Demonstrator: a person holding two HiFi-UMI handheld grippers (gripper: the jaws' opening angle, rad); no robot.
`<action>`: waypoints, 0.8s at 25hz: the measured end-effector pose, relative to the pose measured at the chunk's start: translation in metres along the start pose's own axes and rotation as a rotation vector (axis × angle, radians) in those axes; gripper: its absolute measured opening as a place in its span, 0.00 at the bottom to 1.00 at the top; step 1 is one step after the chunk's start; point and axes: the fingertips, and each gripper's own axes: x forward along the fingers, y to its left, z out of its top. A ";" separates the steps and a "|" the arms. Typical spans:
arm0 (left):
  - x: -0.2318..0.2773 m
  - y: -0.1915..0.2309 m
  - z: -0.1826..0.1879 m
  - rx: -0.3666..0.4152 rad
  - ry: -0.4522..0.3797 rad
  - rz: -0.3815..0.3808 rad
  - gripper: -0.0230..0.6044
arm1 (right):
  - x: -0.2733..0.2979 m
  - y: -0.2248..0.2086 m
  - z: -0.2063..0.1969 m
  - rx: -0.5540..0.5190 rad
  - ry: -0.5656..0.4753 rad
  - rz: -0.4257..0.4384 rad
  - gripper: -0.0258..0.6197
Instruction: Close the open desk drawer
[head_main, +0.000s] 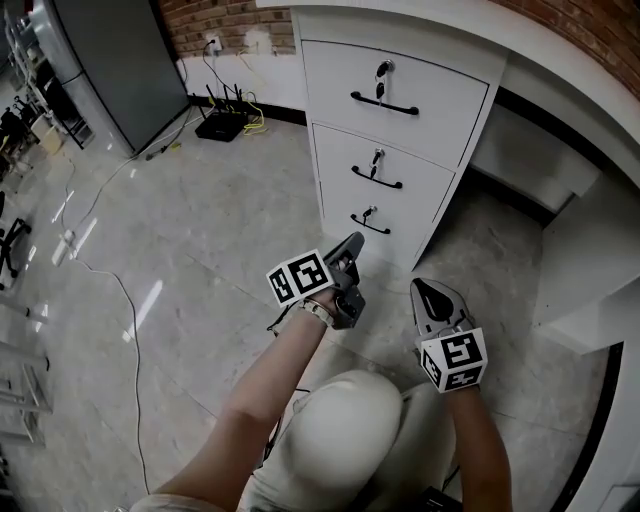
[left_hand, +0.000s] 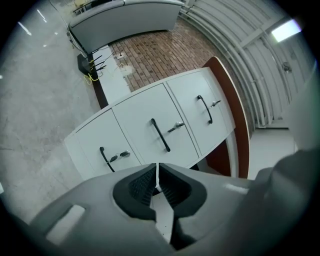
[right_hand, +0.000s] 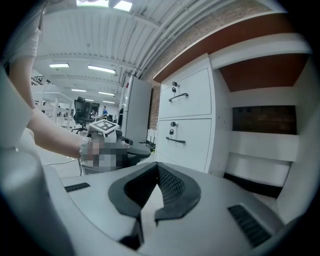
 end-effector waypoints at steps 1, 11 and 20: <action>-0.002 -0.005 0.003 0.005 -0.005 -0.003 0.06 | -0.001 -0.001 0.007 -0.006 -0.010 0.001 0.06; -0.042 -0.051 0.036 0.328 -0.036 0.071 0.05 | -0.018 -0.001 0.064 -0.035 -0.080 -0.001 0.06; -0.070 -0.134 0.044 0.733 -0.045 0.054 0.05 | -0.032 0.001 0.112 -0.003 -0.154 -0.016 0.06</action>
